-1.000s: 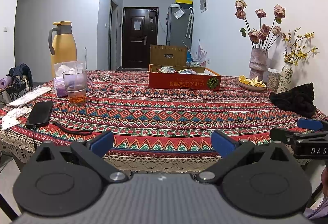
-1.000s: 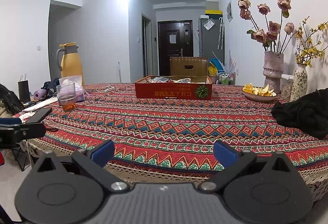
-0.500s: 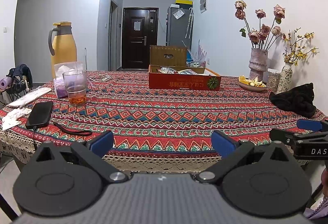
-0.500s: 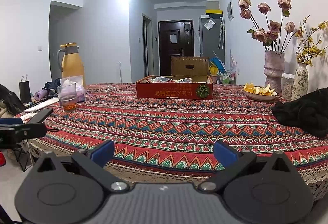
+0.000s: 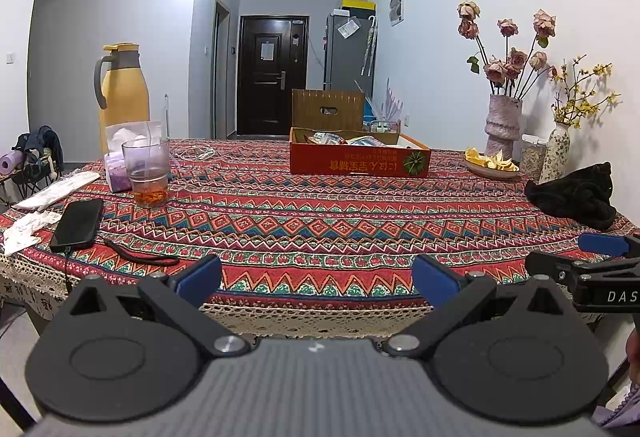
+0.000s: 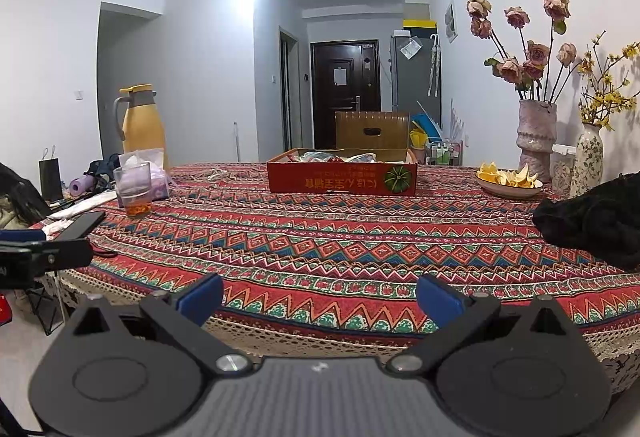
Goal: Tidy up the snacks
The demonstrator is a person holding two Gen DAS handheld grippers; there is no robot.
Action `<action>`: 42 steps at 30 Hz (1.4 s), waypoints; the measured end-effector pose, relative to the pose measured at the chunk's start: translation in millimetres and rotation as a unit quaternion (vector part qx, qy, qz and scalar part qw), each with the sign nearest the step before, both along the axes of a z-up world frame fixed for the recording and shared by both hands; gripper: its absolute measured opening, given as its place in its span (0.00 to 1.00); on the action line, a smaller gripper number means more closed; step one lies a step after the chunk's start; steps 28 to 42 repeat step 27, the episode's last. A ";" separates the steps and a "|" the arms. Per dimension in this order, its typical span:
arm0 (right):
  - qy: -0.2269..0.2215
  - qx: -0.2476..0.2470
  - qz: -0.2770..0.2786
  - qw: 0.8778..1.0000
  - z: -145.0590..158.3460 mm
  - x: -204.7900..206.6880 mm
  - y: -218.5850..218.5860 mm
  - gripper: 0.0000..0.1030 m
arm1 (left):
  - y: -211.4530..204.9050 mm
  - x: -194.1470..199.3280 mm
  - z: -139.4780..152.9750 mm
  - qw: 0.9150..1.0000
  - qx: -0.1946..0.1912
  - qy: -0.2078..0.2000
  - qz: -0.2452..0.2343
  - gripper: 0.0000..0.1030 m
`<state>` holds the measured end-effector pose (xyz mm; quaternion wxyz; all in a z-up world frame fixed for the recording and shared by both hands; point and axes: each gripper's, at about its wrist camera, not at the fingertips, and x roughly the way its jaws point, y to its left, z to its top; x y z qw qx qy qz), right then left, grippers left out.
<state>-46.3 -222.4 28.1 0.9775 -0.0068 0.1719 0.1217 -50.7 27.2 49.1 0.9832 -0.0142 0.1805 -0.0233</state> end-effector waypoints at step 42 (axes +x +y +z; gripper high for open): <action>0.003 0.003 0.002 1.000 -0.9 1.7 -0.9 1.00 | -2.7 -4.2 2.9 1.000 0.002 -0.007 -0.004 1.00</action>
